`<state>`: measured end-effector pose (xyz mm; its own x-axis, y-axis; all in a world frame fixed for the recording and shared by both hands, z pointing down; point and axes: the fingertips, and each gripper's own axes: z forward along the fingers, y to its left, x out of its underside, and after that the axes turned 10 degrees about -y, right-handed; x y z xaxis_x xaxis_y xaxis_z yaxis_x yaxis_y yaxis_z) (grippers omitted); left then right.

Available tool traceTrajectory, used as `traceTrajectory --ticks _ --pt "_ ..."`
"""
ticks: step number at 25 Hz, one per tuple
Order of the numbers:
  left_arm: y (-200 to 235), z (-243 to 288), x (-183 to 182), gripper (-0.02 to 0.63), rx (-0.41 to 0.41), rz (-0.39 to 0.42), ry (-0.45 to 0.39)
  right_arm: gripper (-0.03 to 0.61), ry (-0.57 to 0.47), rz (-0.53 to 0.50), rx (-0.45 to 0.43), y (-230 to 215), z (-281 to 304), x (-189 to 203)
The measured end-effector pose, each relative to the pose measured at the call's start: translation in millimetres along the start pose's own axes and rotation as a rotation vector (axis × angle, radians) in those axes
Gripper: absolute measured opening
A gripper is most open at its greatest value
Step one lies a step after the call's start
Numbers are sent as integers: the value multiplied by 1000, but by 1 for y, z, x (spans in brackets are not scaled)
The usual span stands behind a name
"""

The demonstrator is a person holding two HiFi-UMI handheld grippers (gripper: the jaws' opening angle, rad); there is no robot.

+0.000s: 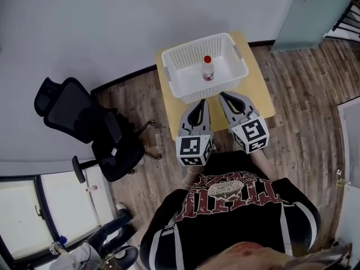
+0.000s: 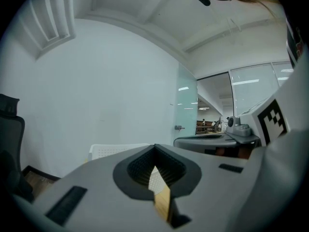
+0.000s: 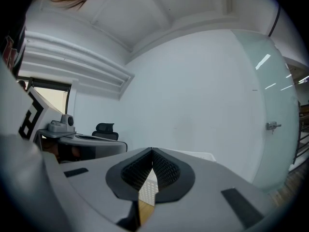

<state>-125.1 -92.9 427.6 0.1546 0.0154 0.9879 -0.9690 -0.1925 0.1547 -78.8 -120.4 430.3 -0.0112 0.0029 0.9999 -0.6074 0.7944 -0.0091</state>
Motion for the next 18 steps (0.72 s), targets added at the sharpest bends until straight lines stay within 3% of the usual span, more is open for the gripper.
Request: traceTrajectory --ticks 10,18 --pt "47 3 -2 28 18 16 13 17 -14 4 36 12 42 2" --pt "61 6 -2 28 13 8 15 17 -3 6 30 18 55 7"
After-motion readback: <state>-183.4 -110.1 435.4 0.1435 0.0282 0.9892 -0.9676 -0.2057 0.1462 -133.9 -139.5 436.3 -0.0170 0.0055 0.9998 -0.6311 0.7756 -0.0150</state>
